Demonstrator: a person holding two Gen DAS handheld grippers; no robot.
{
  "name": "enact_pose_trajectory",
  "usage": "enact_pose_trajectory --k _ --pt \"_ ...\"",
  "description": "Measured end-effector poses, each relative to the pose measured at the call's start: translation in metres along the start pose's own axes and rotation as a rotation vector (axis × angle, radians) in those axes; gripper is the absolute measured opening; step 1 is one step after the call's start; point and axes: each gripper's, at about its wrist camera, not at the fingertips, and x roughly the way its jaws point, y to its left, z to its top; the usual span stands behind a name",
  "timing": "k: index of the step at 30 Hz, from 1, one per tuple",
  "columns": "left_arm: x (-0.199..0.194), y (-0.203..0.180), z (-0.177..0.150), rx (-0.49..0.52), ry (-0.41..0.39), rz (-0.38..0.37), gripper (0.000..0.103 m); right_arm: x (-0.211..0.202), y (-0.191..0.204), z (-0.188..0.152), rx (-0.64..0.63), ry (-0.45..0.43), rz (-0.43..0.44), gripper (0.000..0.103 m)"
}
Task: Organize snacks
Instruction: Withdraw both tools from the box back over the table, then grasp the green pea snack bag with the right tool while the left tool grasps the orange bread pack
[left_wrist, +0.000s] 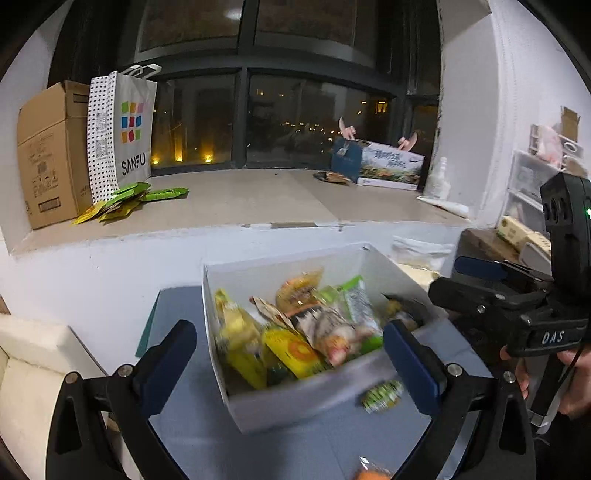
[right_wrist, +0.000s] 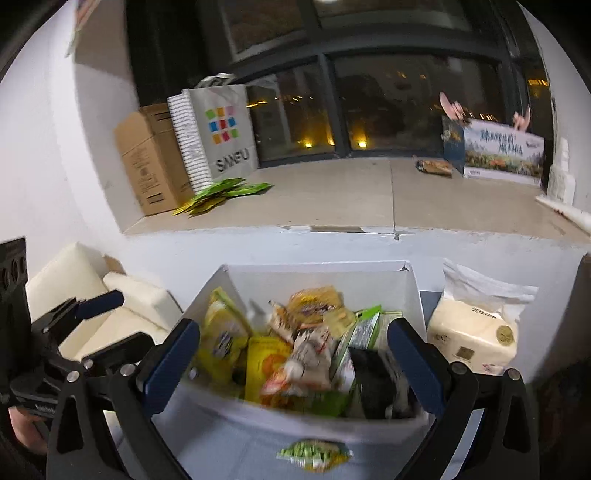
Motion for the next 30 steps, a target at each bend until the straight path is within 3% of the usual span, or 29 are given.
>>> enact_pose_trajectory --k 8,17,23,30 --pt "-0.073 -0.022 -0.064 -0.031 -0.034 -0.048 0.103 -0.084 0.025 -0.064 -0.092 -0.076 -0.007 0.103" --pt "-0.119 -0.042 -0.124 -0.050 -0.011 -0.086 0.103 -0.144 0.030 -0.135 -0.026 -0.119 -0.038 0.103" --pt "-0.121 -0.043 -0.129 -0.069 -0.007 -0.083 0.103 -0.150 0.033 -0.168 -0.019 -0.071 -0.049 0.103" --pt "-0.123 -0.050 -0.126 -0.046 -0.013 -0.078 0.103 -0.146 0.031 -0.176 -0.017 -0.059 -0.061 0.103"
